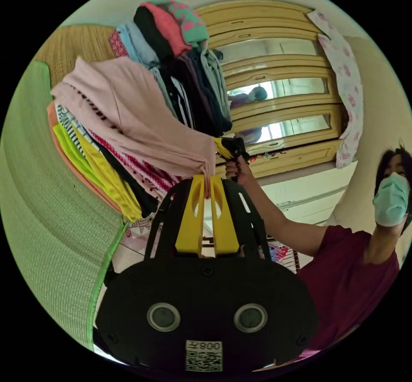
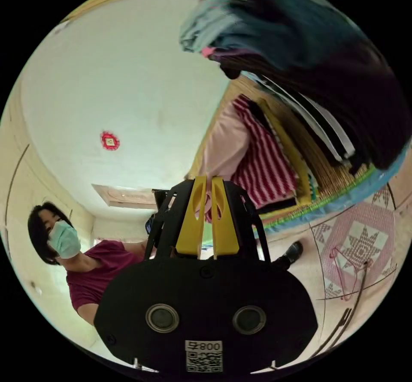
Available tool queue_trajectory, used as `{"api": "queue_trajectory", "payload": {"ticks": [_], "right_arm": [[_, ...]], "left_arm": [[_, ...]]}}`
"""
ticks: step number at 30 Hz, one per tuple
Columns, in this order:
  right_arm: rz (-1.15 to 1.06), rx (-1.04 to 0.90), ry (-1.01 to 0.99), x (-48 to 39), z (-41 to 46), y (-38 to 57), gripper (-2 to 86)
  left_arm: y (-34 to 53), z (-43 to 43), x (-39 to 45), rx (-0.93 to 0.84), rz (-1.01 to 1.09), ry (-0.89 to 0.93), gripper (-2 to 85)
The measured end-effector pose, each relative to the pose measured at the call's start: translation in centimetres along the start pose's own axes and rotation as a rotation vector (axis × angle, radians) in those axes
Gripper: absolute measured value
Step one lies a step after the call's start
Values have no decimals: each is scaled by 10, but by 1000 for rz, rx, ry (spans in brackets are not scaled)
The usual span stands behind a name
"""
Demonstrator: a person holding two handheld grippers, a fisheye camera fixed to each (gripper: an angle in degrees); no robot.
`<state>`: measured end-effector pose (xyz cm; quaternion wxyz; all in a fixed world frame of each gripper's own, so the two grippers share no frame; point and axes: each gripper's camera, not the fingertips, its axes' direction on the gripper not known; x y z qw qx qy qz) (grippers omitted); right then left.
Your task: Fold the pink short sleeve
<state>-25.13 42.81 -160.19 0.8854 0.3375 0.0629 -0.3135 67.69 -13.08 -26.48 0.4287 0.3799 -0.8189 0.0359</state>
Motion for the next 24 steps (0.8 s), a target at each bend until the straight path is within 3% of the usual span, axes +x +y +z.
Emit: {"api": "queue_trajectory", "payload": {"ticks": [9, 14, 19, 24], "right_arm": [[47, 14, -26, 56, -30, -43, 13], [109, 80, -45, 72, -36, -59, 10], [94, 164, 17, 41, -53, -66, 3], [-61, 260, 49, -58, -26, -69, 1]], "left_arm": [[-54, 24, 12, -79, -68, -114, 23], [-65, 18, 5, -56, -174, -33, 28], [-66, -3, 19, -4, -216, 42, 30], [-62, -25, 36, 32, -232, 74, 30]]}}
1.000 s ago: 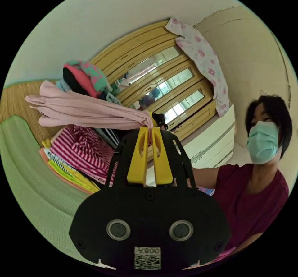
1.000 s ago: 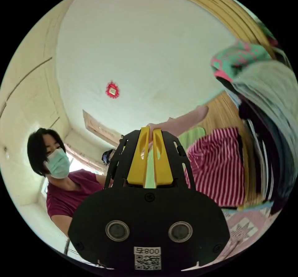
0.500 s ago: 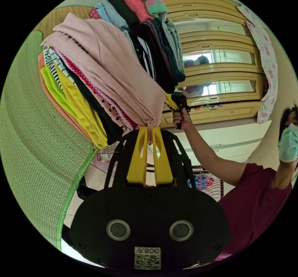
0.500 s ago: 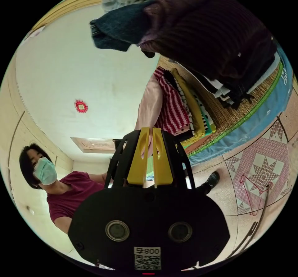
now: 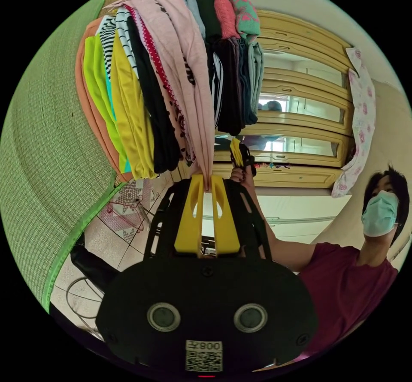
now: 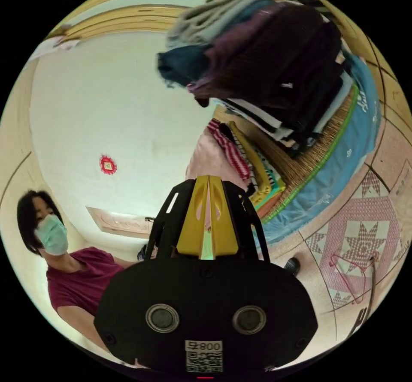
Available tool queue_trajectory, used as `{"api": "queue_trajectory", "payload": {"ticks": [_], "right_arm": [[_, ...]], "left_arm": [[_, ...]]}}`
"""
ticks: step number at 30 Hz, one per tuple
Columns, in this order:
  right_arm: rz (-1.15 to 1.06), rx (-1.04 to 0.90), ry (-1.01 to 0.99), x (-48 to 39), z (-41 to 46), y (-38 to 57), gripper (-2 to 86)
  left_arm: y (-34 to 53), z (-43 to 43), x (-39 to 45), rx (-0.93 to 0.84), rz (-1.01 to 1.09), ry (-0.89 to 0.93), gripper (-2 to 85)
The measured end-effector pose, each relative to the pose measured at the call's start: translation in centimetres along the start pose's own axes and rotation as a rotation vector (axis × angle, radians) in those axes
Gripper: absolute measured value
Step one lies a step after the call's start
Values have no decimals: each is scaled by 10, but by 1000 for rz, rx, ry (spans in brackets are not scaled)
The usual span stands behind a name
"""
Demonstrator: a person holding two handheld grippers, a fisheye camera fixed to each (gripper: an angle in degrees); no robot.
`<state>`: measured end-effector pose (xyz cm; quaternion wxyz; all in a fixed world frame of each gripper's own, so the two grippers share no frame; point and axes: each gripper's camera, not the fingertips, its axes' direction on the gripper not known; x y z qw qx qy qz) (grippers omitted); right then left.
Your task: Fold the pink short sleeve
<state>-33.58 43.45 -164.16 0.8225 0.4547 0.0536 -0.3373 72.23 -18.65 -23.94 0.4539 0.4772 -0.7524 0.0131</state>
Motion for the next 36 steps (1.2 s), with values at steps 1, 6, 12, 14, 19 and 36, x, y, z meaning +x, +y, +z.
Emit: {"api": "queue_trajectory", "payload": {"ticks": [1, 6, 12, 14, 19, 36], "right_arm": [[-21, -13, 11, -13, 10, -1, 0], [-86, -177, 271, -84, 113, -31, 0], [-93, -175, 474, -151, 150, -60, 0], [-130, -156, 527, -189, 155, -59, 0], [-248, -10, 642, -302, 154, -32, 0], [-709, 380, 665, -750, 189, 235, 0]], "left_arm": [[2, -3, 3, 3, -9, 1, 29], [6, -12, 22, -6, 2, -44, 28], [20, -27, 47, -28, 9, -24, 27], [37, -45, 69, -23, 62, 12, 27], [91, -96, 110, -38, 186, -28, 23], [359, -259, 296, -12, 656, -349, 2]]}}
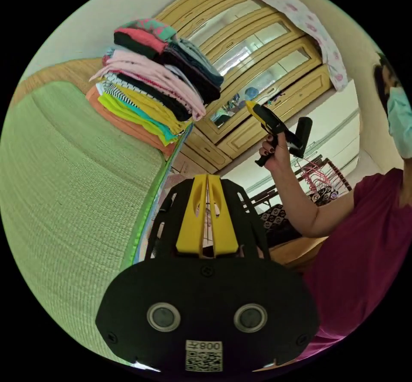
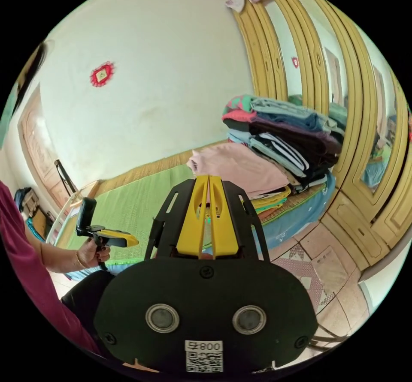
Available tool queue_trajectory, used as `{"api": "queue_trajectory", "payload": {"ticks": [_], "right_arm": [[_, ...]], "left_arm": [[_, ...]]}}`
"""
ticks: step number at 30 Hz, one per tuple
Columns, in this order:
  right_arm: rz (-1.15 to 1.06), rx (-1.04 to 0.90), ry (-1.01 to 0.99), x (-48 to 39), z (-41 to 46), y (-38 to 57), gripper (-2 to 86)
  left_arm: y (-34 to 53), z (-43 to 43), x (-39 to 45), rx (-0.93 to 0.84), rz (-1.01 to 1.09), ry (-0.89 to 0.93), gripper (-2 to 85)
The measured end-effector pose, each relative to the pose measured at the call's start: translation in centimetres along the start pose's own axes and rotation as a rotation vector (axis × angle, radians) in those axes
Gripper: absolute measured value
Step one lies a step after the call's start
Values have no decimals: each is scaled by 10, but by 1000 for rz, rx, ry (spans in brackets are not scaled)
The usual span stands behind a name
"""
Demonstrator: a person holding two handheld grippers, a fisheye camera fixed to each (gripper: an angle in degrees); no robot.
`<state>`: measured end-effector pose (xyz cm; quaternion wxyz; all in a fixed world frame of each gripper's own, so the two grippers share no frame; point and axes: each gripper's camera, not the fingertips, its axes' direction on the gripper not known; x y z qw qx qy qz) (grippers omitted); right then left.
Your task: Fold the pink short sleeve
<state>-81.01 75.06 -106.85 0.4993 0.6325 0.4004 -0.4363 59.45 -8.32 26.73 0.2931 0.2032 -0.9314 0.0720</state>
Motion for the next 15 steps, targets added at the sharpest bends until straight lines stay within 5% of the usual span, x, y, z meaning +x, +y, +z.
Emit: {"api": "queue_trajectory", "payload": {"ticks": [6, 11, 15], "right_arm": [[-164, 170, 166, -145, -172, -70, 0], [-181, 309, 251, -227, -280, -100, 0], [-186, 342, 258, -275, -356, -129, 1]], "left_arm": [[0, -110, 194, 182, 364, -231, 3], [-10, -121, 275, 174, 399, 276, 8], [-9, -106, 353, 68, 462, 388, 17]]}}
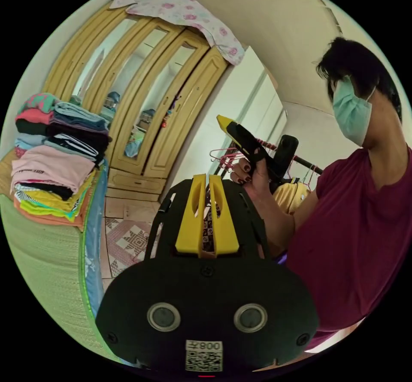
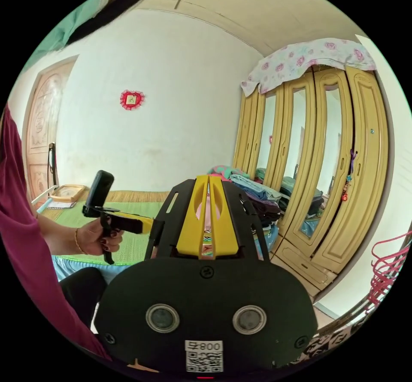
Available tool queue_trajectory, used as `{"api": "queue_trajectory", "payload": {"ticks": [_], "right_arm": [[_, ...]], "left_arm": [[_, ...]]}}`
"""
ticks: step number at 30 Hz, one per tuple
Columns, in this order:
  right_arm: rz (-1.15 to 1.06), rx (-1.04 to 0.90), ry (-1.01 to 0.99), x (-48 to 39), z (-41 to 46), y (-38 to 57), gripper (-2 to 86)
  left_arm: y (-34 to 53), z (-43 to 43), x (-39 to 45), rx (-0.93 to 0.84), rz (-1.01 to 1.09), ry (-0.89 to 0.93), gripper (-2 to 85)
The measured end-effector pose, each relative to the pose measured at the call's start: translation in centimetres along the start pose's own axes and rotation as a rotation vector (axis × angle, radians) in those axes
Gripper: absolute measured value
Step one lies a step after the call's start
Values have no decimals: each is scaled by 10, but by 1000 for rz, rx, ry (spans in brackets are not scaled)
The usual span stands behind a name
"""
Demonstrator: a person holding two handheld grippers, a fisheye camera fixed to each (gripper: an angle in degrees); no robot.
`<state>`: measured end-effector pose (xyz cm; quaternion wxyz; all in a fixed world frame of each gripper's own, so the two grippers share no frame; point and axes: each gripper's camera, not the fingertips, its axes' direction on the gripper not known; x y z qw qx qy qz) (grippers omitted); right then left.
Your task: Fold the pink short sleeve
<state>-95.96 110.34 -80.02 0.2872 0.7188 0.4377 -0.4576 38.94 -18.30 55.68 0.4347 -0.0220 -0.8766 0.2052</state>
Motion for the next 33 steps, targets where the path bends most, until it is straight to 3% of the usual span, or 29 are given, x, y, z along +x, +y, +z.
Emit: {"api": "queue_trajectory", "payload": {"ticks": [9, 23, 33], "right_arm": [[76, 72, -28, -1, -99, -123, 11], [121, 188, -83, 6, -161, -272, 55], [197, 213, -105, 42, -165, -333, 36]], "left_arm": [[-79, 108, 126, -234, 126, 154, 74], [-203, 318, 282, -541, 357, 223, 102], [-230, 353, 307, -554, 324, 249, 43]]}}
